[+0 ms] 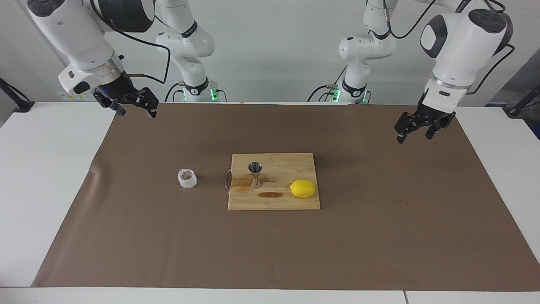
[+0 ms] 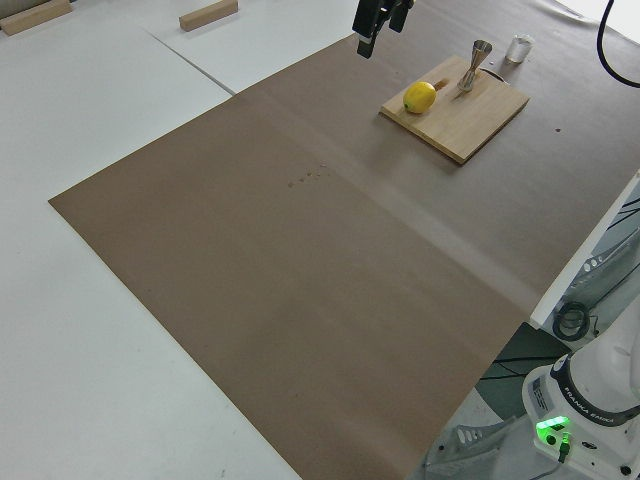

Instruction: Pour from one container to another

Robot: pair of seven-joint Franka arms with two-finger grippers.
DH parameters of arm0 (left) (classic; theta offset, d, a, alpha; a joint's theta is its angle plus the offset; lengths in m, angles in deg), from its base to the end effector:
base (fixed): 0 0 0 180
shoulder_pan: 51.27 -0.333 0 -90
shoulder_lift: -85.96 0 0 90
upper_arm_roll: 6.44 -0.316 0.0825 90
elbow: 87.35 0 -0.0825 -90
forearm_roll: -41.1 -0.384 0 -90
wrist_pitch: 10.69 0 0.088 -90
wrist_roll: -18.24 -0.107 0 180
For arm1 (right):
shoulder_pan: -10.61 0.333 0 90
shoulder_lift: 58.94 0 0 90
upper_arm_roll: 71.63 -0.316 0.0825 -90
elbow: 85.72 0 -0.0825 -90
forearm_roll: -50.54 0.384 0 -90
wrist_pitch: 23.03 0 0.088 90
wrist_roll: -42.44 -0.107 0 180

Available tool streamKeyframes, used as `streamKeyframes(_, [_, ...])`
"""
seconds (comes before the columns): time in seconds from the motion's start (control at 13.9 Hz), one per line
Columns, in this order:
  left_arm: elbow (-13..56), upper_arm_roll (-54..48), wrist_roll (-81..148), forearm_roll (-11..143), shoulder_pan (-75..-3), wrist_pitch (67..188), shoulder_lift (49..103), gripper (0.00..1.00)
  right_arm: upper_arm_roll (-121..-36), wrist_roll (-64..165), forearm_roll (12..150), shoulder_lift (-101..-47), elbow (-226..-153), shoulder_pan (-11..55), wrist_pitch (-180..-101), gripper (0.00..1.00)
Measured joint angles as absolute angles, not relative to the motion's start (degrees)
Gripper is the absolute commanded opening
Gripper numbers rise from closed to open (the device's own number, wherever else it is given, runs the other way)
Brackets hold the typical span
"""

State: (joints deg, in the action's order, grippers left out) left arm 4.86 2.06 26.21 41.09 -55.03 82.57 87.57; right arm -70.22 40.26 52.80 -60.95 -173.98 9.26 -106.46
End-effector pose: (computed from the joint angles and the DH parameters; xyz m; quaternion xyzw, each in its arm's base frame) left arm 0.5494 -0.0467 0.6267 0.9993 0.0282 0.0232 0.0004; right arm 0.5521 -0.0218 0.6100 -0.9972 0.0419 0.0595 0.0196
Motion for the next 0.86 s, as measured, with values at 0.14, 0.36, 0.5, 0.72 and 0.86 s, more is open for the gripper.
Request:
streamKeyframes(0.14, [3.42,1.92,22.96,41.09,-55.02,79.16,87.69,1.00,-70.22,40.26,52.80,-60.95,-173.98,9.26,-106.46,1.00])
streamKeyframes(0.36, [4.21,1.92,20.22,41.09,-55.01,78.31,89.08,1.00,-70.22,40.26,52.80,-60.95,-173.98,9.26,-106.46,1.00])
streamKeyframes(0.5, [5.26,1.97,19.95,41.09,-54.58,78.24,89.80,1.00,-70.22,40.26,52.80,-60.95,-173.98,9.26,-106.46,1.00])
streamKeyframes(0.72, [5.53,1.81,19.86,41.09,-54.24,78.24,90.07,1.00,-70.22,40.26,52.80,-60.95,-173.98,9.26,-106.46,1.00])
streamKeyframes(0.86, [5.53,0.16,19.84,41.10,-52.71,78.24,90.23,1.00,-70.22,40.26,52.80,-60.95,-173.98,9.26,-106.46,1.00])
